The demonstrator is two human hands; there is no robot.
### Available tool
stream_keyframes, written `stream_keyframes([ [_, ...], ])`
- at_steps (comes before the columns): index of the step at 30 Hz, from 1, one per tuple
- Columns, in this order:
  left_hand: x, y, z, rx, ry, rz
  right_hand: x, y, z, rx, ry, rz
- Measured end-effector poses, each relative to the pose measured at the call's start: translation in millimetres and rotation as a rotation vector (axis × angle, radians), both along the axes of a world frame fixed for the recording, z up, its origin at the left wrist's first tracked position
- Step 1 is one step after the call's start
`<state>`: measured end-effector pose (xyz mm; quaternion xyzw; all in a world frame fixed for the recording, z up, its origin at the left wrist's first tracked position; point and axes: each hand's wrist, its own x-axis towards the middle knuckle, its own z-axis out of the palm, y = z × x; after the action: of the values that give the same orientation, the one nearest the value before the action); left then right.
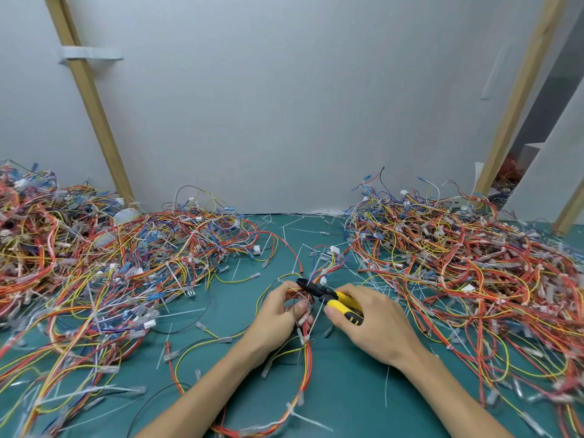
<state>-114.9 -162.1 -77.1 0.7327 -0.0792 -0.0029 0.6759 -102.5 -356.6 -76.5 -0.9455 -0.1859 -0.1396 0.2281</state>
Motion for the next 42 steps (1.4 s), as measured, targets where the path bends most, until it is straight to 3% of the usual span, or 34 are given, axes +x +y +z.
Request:
stream_keyframes([
  [8,12.2,4.5,-12.2,0.219,-0.046,0.111,-0.2,-5.2,3.9,0.011,0.091,0.076],
  [20,7.2,4.3,-8.7,0.122,0.000,0.099,-9.3,3.9,12.3,-0.083,0.071,0.052],
  [29,2.6,3.7,-0.2,0.045,-0.034,0.018,-0.3,4.5,17.9,0.063,0.228,0.014],
  [35,1.9,-0.9,-1.5,0.086,-0.104,0.103,-1.3,4.0,22.0,0.106,0.319,0.033],
  [42,9.1,3.4,-11.8,0.182,-0.208,0.187,-10.7,5.2,19.6,0.002,0.169,0.019],
])
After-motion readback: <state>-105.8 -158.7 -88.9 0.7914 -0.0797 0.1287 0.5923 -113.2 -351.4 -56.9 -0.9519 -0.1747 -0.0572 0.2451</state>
